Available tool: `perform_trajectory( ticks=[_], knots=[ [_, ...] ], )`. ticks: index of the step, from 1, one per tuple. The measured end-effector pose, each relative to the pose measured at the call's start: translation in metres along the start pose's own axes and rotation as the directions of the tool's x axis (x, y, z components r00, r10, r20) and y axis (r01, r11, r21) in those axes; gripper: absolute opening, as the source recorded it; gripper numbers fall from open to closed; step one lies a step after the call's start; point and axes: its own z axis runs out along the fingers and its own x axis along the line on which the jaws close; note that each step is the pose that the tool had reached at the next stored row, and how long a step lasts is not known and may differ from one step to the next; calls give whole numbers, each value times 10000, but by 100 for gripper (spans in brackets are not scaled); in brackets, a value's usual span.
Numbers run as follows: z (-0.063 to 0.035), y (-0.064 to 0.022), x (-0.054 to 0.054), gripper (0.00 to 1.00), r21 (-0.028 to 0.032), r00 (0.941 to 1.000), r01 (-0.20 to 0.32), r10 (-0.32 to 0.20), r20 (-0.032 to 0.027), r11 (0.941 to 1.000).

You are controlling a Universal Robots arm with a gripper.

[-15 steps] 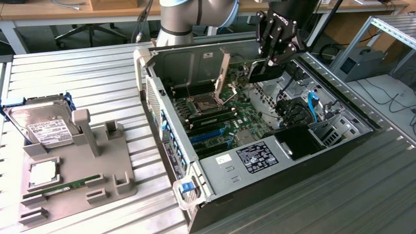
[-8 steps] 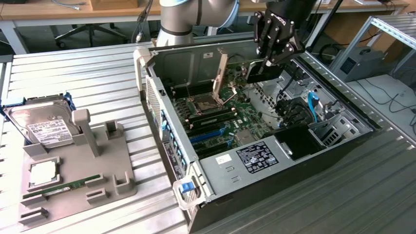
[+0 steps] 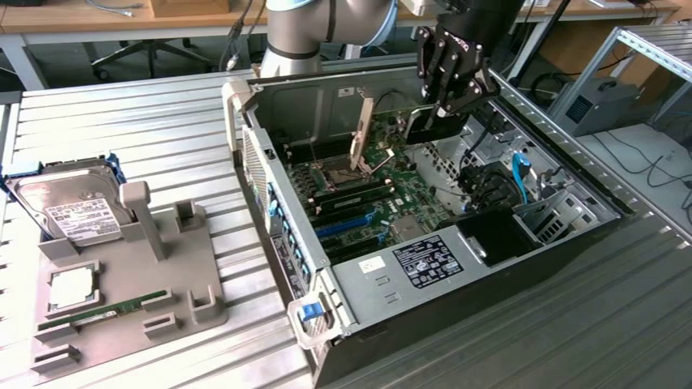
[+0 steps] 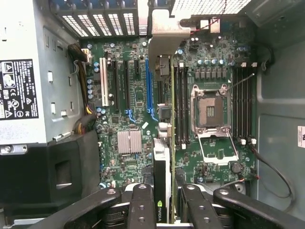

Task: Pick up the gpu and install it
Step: 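Insert the gpu into the slot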

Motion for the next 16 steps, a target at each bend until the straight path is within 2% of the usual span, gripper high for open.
perform_trajectory(
  ticks=[7, 16],
  knots=[
    [77, 24, 3, 27, 0, 10000, 1, -1, 0, 10000],
    [81, 35, 4, 27, 0, 10000, -1, 1, 1, 10000]
  ],
)
